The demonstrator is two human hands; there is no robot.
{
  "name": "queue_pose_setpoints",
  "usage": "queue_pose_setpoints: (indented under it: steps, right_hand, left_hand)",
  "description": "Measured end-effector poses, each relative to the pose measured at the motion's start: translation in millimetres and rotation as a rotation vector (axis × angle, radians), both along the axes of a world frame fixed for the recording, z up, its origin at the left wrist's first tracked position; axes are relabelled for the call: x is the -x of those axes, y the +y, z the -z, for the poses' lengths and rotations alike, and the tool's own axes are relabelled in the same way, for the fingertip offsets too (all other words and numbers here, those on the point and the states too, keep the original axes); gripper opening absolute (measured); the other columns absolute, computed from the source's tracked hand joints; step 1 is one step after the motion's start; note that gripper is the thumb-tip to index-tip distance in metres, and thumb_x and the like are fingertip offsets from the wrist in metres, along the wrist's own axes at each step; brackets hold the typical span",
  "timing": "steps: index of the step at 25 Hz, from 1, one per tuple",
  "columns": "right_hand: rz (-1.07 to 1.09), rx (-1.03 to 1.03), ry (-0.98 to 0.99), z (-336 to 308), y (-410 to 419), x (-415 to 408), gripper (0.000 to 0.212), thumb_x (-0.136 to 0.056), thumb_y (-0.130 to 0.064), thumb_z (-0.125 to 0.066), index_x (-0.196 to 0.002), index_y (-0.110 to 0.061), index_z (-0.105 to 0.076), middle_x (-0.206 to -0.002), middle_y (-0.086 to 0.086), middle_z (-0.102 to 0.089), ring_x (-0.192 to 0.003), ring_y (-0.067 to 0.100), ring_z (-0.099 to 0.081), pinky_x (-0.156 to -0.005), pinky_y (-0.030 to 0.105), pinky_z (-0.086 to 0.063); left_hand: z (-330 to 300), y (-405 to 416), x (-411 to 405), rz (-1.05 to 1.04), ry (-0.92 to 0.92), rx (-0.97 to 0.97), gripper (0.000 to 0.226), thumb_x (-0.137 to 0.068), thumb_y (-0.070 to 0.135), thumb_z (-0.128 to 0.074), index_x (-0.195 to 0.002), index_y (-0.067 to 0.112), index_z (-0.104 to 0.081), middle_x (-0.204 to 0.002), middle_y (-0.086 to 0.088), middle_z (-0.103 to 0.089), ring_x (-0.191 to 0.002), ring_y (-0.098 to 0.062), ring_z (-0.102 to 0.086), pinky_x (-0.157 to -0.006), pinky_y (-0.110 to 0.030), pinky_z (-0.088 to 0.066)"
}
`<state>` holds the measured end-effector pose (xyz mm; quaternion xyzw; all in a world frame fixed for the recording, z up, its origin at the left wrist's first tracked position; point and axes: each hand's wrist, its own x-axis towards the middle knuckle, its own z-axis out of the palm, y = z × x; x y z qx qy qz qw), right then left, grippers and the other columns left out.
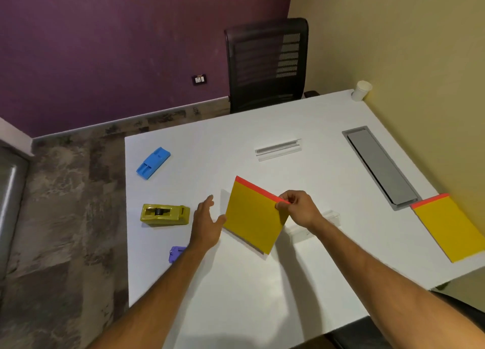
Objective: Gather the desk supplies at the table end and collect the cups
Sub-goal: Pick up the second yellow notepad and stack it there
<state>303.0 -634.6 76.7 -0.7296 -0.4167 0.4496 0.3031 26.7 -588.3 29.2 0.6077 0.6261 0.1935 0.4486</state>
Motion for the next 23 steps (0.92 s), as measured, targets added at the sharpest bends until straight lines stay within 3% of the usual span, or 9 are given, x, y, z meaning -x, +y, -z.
queue_pose_setpoints:
  steps: [4,8,10,13,15,19,23]
  right_hand:
    - [-0.036,-0.070,0.006,-49.1,-21.9,3.9,0.008,-0.082,-0.011,-0.073,-0.075,-0.014,-0.072,-0.078,0.007,-0.069,-0.074,0.017,-0.059,-0.071,0.035,-0.047]
    - [-0.059,-0.136,0.025,-86.7,-46.4,9.0,0.005,-0.086,-0.012,-0.071,-0.085,-0.007,-0.073,-0.090,0.015,-0.072,-0.081,0.017,-0.062,-0.074,0.033,-0.049]
    - [-0.047,-0.175,0.032,-101.1,-58.5,9.6,0.006,-0.086,-0.010,-0.070,-0.086,-0.005,-0.072,-0.088,0.012,-0.071,-0.080,0.014,-0.062,-0.073,0.029,-0.049]
    - [0.002,-0.224,0.046,-115.4,-76.9,4.2,0.004,-0.085,-0.009,-0.071,-0.085,-0.005,-0.073,-0.085,0.005,-0.070,-0.077,0.011,-0.061,-0.071,0.026,-0.049]
    - [0.053,-0.259,0.045,-120.8,-88.8,-3.6,0.006,-0.085,-0.012,-0.072,-0.087,-0.006,-0.073,-0.086,0.005,-0.069,-0.079,0.012,-0.061,-0.071,0.027,-0.050]
    - [0.158,-0.319,0.083,-120.4,-117.3,-27.0,0.007,-0.086,-0.017,-0.072,-0.092,-0.015,-0.070,-0.091,0.004,-0.071,-0.084,0.017,-0.063,-0.072,0.029,-0.051]
    - [0.296,-0.310,0.122,-109.0,-167.1,-57.0,0.030,-0.084,-0.022,-0.075,-0.112,-0.021,-0.064,-0.099,0.006,-0.071,-0.094,0.020,-0.067,-0.085,0.033,-0.053]
  left_hand:
    - [-60.2,-6.5,1.0,-0.005,-0.166,-0.048,0.067,-0.093,0.016,-0.069,-0.151,0.020,-0.037,-0.142,0.004,-0.053,-0.128,-0.014,-0.048,-0.102,-0.029,-0.042]
    - [-98.5,-13.0,-8.7,0.085,-0.264,-0.052,0.058,-0.098,0.020,-0.062,-0.150,0.026,-0.038,-0.129,0.007,-0.059,-0.120,-0.013,-0.053,-0.099,-0.032,-0.045]
    - [-111.7,-21.3,-15.6,0.108,-0.305,-0.040,0.049,-0.101,0.021,-0.057,-0.146,0.028,-0.041,-0.121,0.006,-0.061,-0.111,-0.013,-0.060,-0.090,-0.030,-0.052]
    - [-125.5,-40.6,-26.9,0.097,-0.353,-0.078,0.021,-0.103,0.022,-0.052,-0.124,0.027,-0.057,-0.108,0.009,-0.065,-0.100,-0.016,-0.067,-0.073,-0.024,-0.054]
    - [-133.4,-52.4,-36.2,0.096,-0.370,-0.102,0.012,-0.104,0.026,-0.052,-0.113,0.029,-0.060,-0.108,0.008,-0.066,-0.098,-0.019,-0.068,-0.074,-0.028,-0.056]
    - [-142.5,-76.6,-59.6,0.092,-0.420,-0.111,0.011,-0.103,0.027,-0.053,-0.110,0.028,-0.061,-0.111,0.005,-0.067,-0.097,-0.018,-0.069,-0.073,-0.029,-0.058]
    - [-144.2,-107.2,-83.6,-0.003,-0.473,-0.115,0.013,-0.102,0.022,-0.054,-0.112,0.025,-0.062,-0.114,0.001,-0.068,-0.102,-0.019,-0.068,-0.078,-0.034,-0.060]
